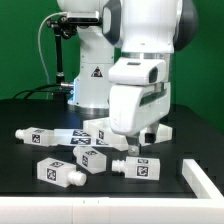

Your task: Assemble one leg

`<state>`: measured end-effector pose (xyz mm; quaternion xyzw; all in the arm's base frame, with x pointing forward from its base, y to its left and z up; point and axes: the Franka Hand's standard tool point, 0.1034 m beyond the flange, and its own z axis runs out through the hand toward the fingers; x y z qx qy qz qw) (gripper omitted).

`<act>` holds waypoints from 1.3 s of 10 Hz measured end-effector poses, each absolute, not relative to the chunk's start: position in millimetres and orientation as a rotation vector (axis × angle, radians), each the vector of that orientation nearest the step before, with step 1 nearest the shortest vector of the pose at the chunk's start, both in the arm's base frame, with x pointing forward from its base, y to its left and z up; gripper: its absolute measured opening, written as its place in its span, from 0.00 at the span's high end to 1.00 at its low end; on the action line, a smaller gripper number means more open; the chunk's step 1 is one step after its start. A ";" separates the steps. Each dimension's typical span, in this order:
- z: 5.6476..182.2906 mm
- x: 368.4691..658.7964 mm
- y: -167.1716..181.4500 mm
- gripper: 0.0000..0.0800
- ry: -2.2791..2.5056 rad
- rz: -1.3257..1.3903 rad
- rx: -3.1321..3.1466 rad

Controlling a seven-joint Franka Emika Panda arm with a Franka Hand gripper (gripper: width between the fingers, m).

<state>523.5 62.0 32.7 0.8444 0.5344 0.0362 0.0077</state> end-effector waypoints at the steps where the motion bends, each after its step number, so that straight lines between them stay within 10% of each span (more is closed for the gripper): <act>1: 23.0 523.1 62.5 0.19 1.709 0.129 2.614; 4: 10.1 519.9 58.0 0.19 1.703 0.123 2.627; 6: 9.5 519.4 57.8 0.52 1.703 0.122 2.628; 8: 11.4 520.2 57.7 0.65 1.702 0.123 2.627; 11: 81.2 520.8 30.6 0.65 1.681 0.031 2.627; 13: 96.3 513.7 -26.6 0.65 1.755 0.013 2.561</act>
Offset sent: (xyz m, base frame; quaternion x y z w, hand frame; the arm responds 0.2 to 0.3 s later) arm 0.0000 0.0000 0.0000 0.0000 0.0000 0.0000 1.0000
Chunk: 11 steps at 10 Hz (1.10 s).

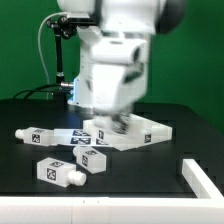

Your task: Assemble one leg

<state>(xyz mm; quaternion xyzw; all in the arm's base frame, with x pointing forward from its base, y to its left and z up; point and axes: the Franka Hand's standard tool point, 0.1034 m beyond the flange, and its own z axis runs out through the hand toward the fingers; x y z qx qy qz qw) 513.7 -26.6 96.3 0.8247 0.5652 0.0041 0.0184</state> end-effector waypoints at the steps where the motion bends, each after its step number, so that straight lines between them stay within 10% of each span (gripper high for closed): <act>1: 94.2 510.6 -60.8 0.65 1.797 0.006 2.526; 5: 49.6 502.0 -145.7 0.64 1.843 -0.053 2.540; 11: 49.3 496.5 -150.0 0.64 1.826 -0.056 2.556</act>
Offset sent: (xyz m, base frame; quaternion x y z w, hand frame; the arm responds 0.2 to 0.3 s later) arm 0.0053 -0.0823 -0.0520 0.0338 0.0225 -0.0374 0.9985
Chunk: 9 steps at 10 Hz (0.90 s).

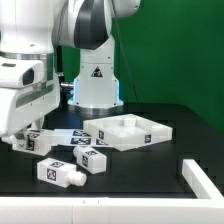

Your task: Assemble one leg

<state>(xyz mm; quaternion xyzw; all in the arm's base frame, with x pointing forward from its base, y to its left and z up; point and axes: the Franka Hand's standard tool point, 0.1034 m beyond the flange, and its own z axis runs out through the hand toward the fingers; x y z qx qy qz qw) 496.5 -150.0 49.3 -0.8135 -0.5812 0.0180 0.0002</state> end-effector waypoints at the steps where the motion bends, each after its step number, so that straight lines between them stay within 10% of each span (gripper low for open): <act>1: 49.3 496.4 -150.2 0.64 -1.825 0.057 -2.556; 4: 63.1 444.1 -181.1 0.64 -1.726 0.102 -2.619; 9: 23.7 412.8 -241.9 0.64 -1.652 0.172 -2.616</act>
Offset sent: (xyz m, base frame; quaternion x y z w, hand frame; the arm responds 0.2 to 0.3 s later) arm -0.0920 -0.0593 0.0230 0.0021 -0.0328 0.0956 0.9949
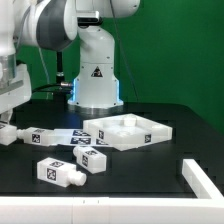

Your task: Assemble one leg

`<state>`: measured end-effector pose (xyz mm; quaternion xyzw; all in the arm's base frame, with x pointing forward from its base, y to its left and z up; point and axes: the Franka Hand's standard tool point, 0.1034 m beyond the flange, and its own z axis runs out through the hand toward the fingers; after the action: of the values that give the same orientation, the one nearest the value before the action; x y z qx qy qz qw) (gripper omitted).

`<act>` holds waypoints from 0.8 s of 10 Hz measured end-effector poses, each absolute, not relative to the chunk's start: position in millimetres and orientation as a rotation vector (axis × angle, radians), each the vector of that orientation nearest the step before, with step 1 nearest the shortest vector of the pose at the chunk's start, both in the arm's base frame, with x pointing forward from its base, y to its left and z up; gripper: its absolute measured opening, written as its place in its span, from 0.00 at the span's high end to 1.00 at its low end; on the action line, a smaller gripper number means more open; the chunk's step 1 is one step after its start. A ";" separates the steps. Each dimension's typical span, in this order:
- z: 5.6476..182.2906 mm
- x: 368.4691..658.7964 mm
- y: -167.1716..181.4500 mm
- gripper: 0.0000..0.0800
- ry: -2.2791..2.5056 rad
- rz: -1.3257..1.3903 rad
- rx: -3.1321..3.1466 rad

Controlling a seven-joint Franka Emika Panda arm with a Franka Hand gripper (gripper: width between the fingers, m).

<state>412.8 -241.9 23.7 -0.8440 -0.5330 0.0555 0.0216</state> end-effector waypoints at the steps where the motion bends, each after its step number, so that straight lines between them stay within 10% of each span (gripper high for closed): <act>1: 18.2 420.7 -244.2 0.64 -1.659 0.172 -2.614; 7: 8.7 420.8 -229.9 0.64 -1.652 0.173 -2.613; 8: 8.7 420.8 -229.7 0.45 -1.653 0.173 -2.612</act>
Offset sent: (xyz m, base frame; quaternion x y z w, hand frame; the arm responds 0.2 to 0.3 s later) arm -0.0134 0.0334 -0.0225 -0.0065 0.0108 0.0360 0.9993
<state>420.8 -229.7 8.7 -0.8435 -0.5337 0.0559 0.0227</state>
